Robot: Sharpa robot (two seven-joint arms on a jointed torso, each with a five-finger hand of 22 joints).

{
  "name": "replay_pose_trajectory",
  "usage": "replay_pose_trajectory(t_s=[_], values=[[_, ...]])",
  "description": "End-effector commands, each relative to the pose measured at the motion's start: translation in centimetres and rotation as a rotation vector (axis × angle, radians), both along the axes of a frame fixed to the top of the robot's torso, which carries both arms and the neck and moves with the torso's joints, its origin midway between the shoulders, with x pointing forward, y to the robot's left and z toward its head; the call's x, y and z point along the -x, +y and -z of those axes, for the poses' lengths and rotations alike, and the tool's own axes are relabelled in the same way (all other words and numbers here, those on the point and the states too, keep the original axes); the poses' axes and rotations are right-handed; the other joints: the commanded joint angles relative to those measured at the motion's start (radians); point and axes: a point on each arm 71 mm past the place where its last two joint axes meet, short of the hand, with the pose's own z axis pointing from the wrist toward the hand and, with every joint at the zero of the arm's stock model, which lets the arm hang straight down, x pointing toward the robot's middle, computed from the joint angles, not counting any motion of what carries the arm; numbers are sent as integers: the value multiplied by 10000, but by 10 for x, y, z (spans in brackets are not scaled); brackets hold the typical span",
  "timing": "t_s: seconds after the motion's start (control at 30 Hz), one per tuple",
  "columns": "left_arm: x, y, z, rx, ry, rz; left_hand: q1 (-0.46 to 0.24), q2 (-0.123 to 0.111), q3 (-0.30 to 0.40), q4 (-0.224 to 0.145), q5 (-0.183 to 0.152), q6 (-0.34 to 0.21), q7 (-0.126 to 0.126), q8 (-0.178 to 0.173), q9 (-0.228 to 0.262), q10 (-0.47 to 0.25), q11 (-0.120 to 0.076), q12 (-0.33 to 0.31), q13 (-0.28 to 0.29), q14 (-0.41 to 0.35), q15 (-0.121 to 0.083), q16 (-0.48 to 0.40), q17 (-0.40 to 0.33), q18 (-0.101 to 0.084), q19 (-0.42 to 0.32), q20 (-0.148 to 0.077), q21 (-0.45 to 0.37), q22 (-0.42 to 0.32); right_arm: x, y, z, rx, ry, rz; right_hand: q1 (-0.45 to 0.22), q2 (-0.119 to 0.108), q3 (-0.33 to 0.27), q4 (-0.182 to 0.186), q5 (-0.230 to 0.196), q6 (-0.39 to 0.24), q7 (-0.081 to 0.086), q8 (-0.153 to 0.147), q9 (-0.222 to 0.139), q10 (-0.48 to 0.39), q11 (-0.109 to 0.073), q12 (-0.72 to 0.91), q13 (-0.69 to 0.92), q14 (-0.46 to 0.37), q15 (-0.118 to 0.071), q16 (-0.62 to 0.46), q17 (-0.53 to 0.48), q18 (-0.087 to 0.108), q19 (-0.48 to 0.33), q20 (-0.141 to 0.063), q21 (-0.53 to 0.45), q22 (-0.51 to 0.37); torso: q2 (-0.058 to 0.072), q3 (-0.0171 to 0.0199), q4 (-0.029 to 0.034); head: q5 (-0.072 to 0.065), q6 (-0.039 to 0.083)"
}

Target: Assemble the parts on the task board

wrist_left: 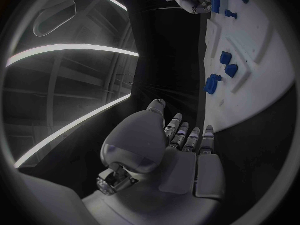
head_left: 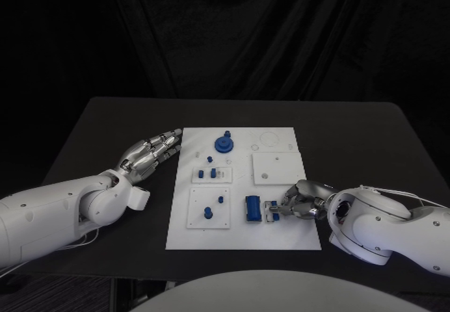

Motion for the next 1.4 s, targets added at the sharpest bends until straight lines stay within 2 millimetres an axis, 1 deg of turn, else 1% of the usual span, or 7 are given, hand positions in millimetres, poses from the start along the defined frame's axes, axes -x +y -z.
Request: replay_pose_trajectory(t_s=[0.03, 0.27, 0.63, 0.97, 1.1, 1.33, 1.4], values=[[1, -2, 0, 169, -32, 76, 75, 26, -3, -35, 22, -52, 40, -2, 4, -40, 40, -34, -15, -21, 71, -28, -16, -157, -14, 60, 48, 9, 3, -4, 5, 86, 339, 174, 276, 83, 24, -91, 171, 20, -70, 69, 14, 1024, 7, -52, 2627, 715, 27, -26, 838, 96, 498, 12, -41, 2187, 8, -4, 5, 8, -1], [1, -1, 0, 164, -18, 78, 75, 26, -3, -35, 22, -52, 40, -2, 4, -40, 40, -34, -15, -21, 71, -28, -16, -157, -14, 60, 48, 9, 2, -6, 6, 190, 396, 301, 482, 108, 41, -117, 267, 12, -74, 82, 18, 1024, 2, -52, 2627, 715, 23, -25, 838, 94, 502, 6, -35, 2189, 4, -4, 0, 18, -1], [1, -2, 0, 174, 8, 112, 75, 26, -3, -35, 22, -52, 40, -2, 4, -40, 40, -34, -15, -21, 71, -28, -16, -157, -14, 60, 48, 9, 2, -8, 6, 291, 448, 399, 1695, 234, 293, -456, 1289, -33, -118, 162, 49, 1024, -35, -52, 2627, 713, -9, -23, 827, 99, 498, -22, -55, 2185, 7, -5, 5, 25, -1], [1, -2, 1, 171, 35, 129, 59, 34, 1, -37, 18, -50, 39, -1, 5, -45, 42, -33, -14, -19, 78, -27, -15, -161, -12, 63, 49, 10, 2, -10, 7, 338, 476, 422, 2018, 301, 375, -518, 1577, -104, -129, 165, 46, 1024, -47, -52, 2627, 707, -21, -34, 798, 107, 483, -34, -91, 2173, 4, -7, 1, 38, -1], [1, -2, 1, 168, 60, 145, 55, 40, 6, -39, 20, -37, 42, 1, 6, -43, 41, -27, -13, -18, 81, -27, -15, -162, -12, 65, 50, 10, 2, -11, 7, 429, 491, 464, 2705, 256, 613, -786, 2979, -264, -144, 88, -20, 1024, -66, -52, 2627, 702, -42, -42, 775, 114, 469, -59, -124, 2163, 6, -4, 0, 44, -1], [1, -2, 1, 156, 91, 156, 55, 40, 6, -39, 20, -37, 42, 1, 6, -43, 41, -27, -13, -18, 81, -27, -15, -162, -12, 65, 50, 10, 2, -13, 3, 1418, -137, -36, 2607, -82, 544, -570, 3957, -360, -85, -13, -134, 1024, -16, -52, 2627, 690, -1, -66, 714, 121, 456, -31, -161, 2152, 0, -11, -5, 43, -1], [1, -2, 1, 155, 99, 159, 55, 40, 6, -39, 20, -37, 42, 1, 6, -43, 41, -27, -13, -18, 81, -27, -15, -162, -12, 65, 50, 10, 1, -13, 2, 1769, -447, -302, 2784, -224, 728, -533, 5333, -465, -75, -157, -259, 1024, -8, -52, 2627, 682, -1, -82, 681, 124, 452, -31, -174, 2148, 0, -12, -3, 44, -1]])
